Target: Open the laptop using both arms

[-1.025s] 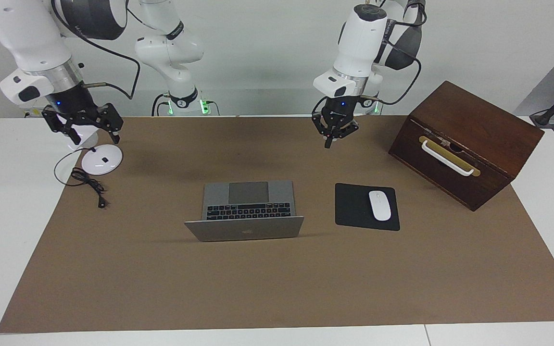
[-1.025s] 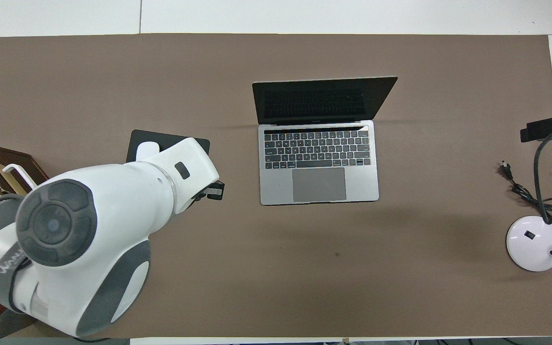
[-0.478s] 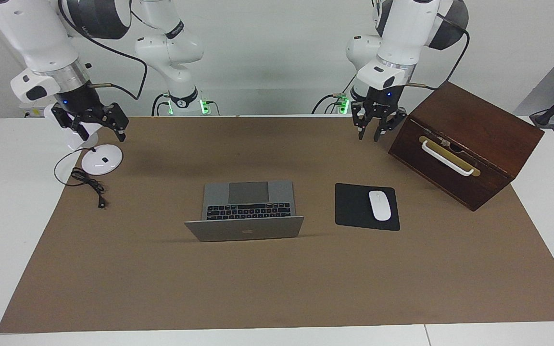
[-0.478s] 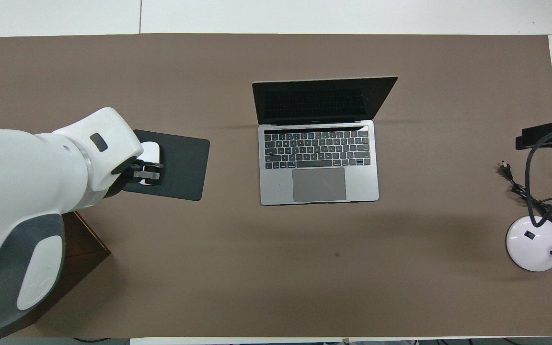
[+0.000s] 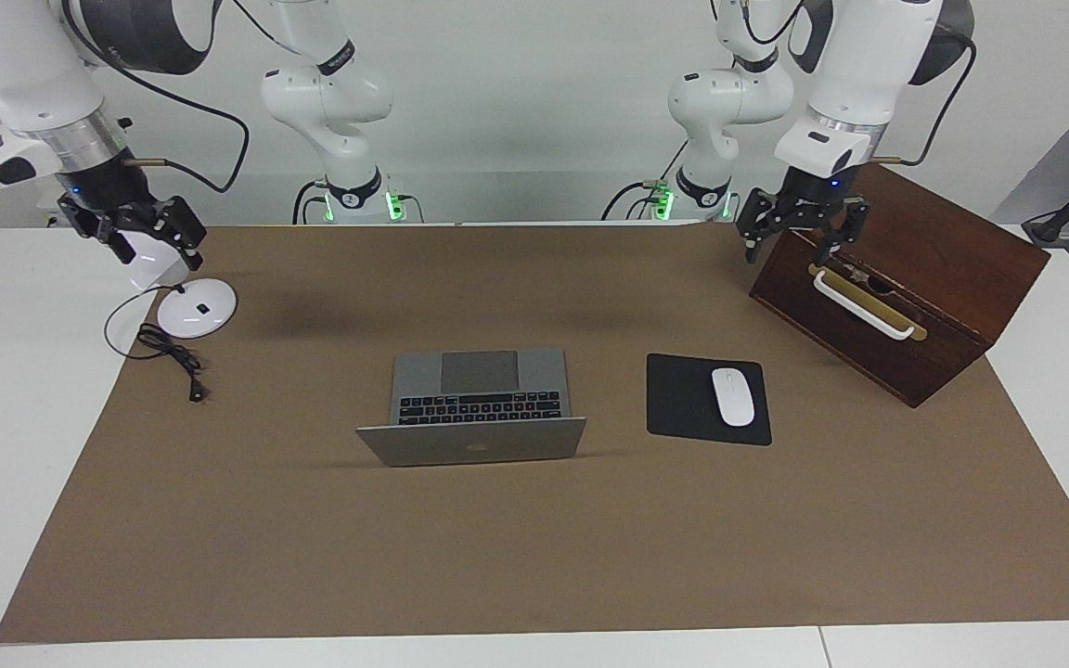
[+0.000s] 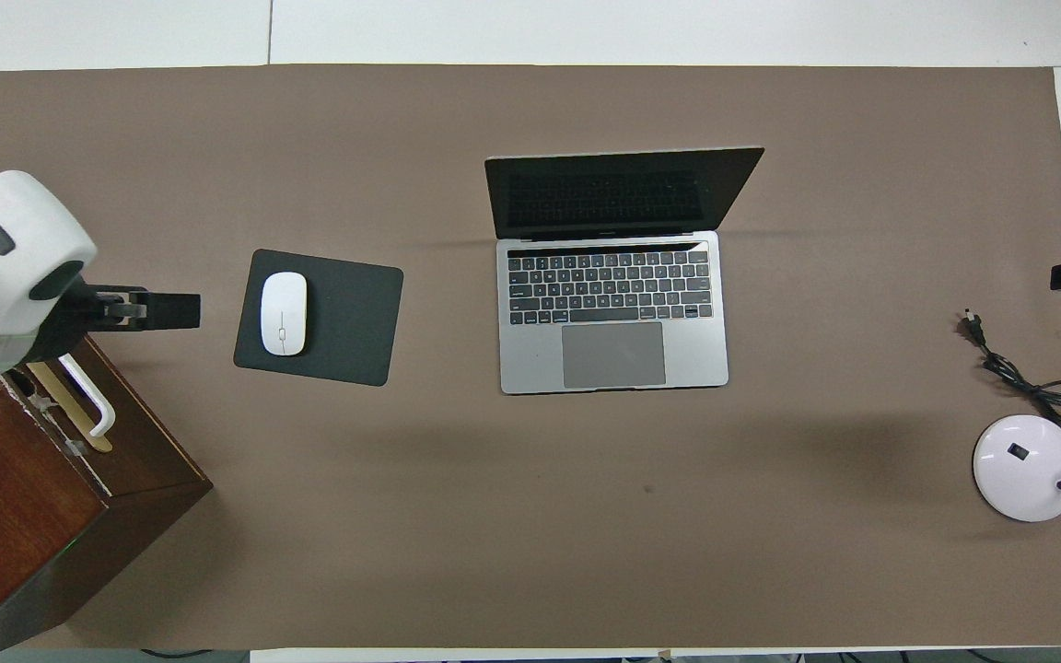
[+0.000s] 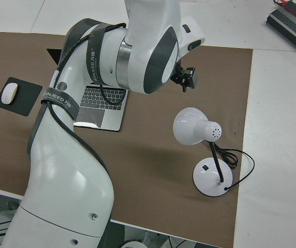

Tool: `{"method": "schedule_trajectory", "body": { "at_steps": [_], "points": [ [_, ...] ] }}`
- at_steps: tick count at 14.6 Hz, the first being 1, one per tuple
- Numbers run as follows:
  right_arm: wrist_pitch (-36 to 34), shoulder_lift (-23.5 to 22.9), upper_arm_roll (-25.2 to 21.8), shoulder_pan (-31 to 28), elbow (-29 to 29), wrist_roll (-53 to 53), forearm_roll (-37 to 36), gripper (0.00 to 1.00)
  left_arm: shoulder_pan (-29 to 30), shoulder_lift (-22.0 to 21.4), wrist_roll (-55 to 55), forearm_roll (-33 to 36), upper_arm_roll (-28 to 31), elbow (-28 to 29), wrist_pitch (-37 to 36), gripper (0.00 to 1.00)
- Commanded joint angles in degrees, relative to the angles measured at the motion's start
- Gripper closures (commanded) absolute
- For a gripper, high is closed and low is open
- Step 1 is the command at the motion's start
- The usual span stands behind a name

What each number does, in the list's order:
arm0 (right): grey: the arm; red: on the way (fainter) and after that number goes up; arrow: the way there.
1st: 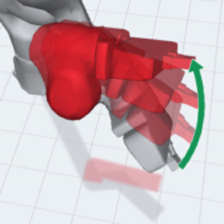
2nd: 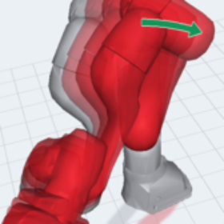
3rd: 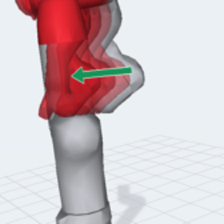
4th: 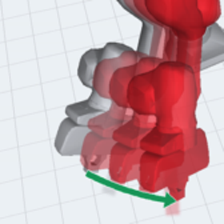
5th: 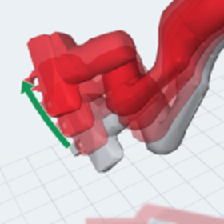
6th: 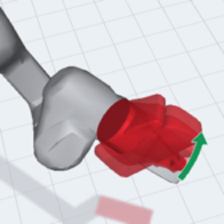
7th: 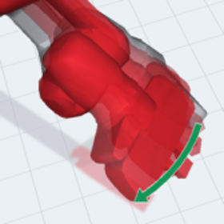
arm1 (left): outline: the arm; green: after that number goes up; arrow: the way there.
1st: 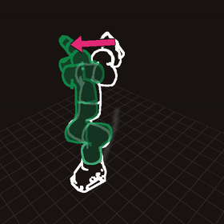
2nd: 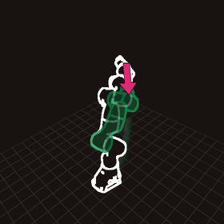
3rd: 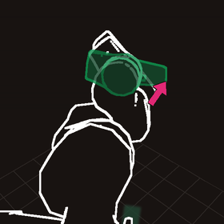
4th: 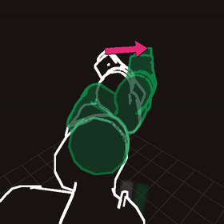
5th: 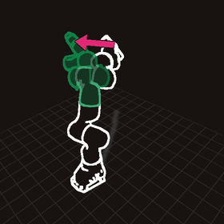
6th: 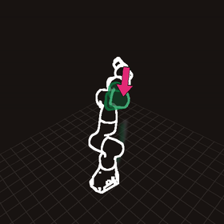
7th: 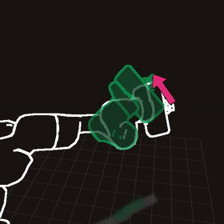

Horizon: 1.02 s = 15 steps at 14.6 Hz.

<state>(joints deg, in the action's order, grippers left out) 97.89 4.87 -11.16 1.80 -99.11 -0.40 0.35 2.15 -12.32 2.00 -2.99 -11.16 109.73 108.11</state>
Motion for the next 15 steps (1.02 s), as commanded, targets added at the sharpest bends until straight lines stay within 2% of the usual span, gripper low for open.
{"method": "schedule_trajectory", "body": {
  "at_steps": [1, 8, 10, 15],
  "points": [
    [0.72, 1.37, 0.7, -0.22, -1.08, -0.57, 0.0, 0.0, 0.92, 0.02, -0.59, 0.53, 2.18, -2.58, -2.63, 0.0],
    [0.64, 1.9, 1.14, -0.04, -1.17, -2.06, 1.05, 0.0, 3.82, 7.39, -0.5, 0.44, 2.54, -19.44, -20.36, 0.0],
    [0.72, 1.81, 1.4, -0.04, -0.99, -1.44, 4.81, 0.0, 3.82, 9.77, -0.5, 0.53, 3.68, -24.72, -24.94, 0.0],
    [0.2, 0.4, 7.99, -0.04, 0.41, -1.97, 4.31, 0.0, 4.52, 9.69, -0.5, 0.61, 3.77, -22.38, -22.95, 0.0]
  ]
}}
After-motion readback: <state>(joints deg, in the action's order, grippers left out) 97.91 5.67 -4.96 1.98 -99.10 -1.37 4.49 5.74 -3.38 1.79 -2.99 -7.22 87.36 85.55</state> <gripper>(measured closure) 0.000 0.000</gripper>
